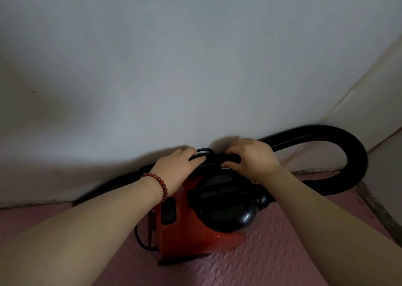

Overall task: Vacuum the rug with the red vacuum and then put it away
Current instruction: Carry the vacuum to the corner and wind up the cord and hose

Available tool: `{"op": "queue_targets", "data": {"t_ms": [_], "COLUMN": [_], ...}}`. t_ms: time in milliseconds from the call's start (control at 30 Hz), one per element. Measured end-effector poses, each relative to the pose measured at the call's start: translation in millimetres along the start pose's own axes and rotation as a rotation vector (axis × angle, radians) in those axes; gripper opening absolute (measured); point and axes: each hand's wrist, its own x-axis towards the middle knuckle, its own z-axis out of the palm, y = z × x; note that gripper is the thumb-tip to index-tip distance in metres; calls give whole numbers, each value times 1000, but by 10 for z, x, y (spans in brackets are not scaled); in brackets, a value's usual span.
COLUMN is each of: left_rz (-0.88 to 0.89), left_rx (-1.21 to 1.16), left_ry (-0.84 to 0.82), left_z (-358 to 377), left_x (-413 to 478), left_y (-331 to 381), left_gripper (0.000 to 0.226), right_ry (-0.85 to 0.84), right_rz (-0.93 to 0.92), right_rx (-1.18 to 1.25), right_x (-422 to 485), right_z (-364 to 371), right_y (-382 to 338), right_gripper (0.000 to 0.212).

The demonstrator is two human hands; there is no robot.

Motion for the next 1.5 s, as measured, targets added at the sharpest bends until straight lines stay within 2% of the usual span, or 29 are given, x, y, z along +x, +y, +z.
{"op": "queue_targets", "data": {"t_ms": [167,367,800,1033,1233,1367,1500], "left_rz": [-26,-54,-82,30,-69,-95,-121], "left_rx": [-138,-151,-105,-143,-4,29,62], "left_ry": [93,64,13,-66,-106,-102,-126], "left_z": [-28,-22,-49,-118,-160,-162,-145], "left_x": [97,183,240,97,38,15,-48], "left_y": [-27,39,115,-82,-89,-95,-142], "left_gripper": [47,42,50,55,55,54,44], "right_ry": [-130,-172,-238,-259,-266,-269,-266], "right_rz": [-20,5,108,-2,-81,-73,-72], "right_rx": [43,63,87,93,84,69,66], "right_x": [166,217,219,214,265,259,245], "right_z": [34,92,41,-2,14,-1,-28], "right_y": [-115,-81,-208,-404,-660,-680,-658], "right_gripper": [38,41,42,40,38,38,39]}}
